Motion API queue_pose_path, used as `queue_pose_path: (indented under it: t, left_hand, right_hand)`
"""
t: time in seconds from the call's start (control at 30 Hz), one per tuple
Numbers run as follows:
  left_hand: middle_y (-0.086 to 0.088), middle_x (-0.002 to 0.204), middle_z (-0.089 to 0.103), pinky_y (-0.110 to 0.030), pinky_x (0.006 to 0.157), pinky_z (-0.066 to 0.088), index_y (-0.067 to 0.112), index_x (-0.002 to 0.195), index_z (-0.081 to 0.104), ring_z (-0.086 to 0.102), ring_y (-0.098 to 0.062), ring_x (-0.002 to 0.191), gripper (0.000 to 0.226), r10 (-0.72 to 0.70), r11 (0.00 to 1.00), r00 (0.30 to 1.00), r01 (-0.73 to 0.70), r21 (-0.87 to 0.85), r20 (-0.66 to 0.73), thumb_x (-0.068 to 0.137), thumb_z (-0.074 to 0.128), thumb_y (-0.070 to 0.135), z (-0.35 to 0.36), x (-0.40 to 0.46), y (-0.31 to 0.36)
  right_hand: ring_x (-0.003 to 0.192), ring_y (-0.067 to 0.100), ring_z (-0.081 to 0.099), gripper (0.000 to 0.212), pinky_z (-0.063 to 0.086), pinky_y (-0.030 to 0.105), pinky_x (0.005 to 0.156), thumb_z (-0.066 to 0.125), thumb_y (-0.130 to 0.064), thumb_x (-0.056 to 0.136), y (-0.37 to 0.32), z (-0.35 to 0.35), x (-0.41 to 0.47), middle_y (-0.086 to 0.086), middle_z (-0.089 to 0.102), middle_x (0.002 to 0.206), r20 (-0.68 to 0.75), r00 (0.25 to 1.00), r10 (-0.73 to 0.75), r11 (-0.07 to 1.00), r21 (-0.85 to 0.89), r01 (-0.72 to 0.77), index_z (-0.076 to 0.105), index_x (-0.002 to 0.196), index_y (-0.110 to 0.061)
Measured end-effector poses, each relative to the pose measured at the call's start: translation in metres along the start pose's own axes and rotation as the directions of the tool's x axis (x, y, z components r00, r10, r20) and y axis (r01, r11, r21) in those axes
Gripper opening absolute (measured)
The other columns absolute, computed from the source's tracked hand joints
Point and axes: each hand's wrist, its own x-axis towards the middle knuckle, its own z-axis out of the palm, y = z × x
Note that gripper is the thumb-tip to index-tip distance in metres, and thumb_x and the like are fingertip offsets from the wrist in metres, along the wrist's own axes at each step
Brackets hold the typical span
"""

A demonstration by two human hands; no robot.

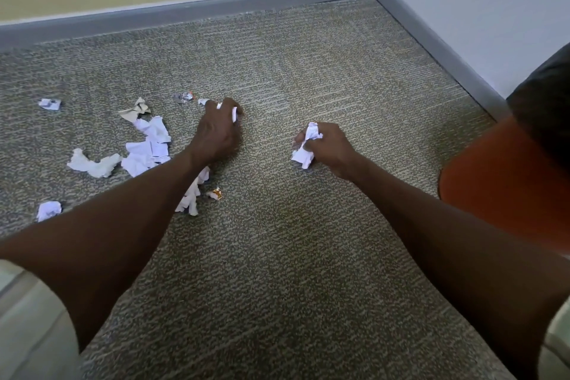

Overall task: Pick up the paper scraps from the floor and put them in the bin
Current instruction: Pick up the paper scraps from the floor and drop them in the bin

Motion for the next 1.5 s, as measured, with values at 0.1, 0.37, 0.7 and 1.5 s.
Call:
queue_pose_path:
  t: [0.1,0.37,0.7,1.5]
  left_hand:
    - [-0.030,0.111,0.051,-0.037,0.078,0.039,0.008,0.120,0.052,0.052,-0.039,0.099,0.026,-0.065,0.995,0.998,0.065,-0.078,-0.008,0.100,0.042,0.022,-0.003,0.000,0.007]
    - [-0.003,0.092,0.062,-0.024,0.054,0.034,0.018,0.111,0.061,0.054,-0.013,0.071,0.024,0.103,0.991,0.983,-0.089,-0.097,0.149,0.101,0.048,0.036,0.013,-0.025,0.061]
    - [-0.006,0.106,0.068,-0.030,0.075,0.037,0.030,0.115,0.065,0.061,-0.025,0.099,0.033,0.180,0.983,0.976,-0.184,0.023,0.125,0.090,0.060,0.051,0.044,-0.046,0.072]
    - [-0.005,0.051,0.059,-0.027,0.051,0.040,0.012,0.062,0.058,0.056,-0.023,0.051,0.026,-0.256,0.551,0.965,0.199,-0.811,0.062,0.087,0.052,0.018,-0.060,-0.028,0.284]
  right_hand:
    - [0.074,0.027,0.066,0.033,0.052,0.027,0.057,0.046,0.014,0.085,-0.002,-0.006,-0.003,0.010,0.067,0.083,0.007,1.000,0.023,0.999,0.044,-0.023,0.070,0.080,-0.009]
    - [0.057,0.005,0.066,0.030,0.048,0.021,0.060,0.077,-0.017,0.073,0.004,-0.013,-0.009,0.019,0.072,0.073,0.028,0.999,0.030,0.984,-0.176,-0.025,0.070,0.082,0.011]
    - [0.070,0.032,0.072,0.014,0.047,0.037,0.067,0.076,-0.004,0.072,0.008,-0.036,-0.022,0.013,0.068,0.056,-0.030,0.982,0.184,0.983,0.014,-0.184,0.064,0.067,-0.005]
    - [0.053,0.023,0.065,0.016,0.059,0.039,0.063,0.062,0.001,0.077,-0.167,-0.131,-0.103,0.013,0.064,0.057,-0.133,0.979,-0.156,0.974,-0.186,0.130,0.065,0.062,-0.001]
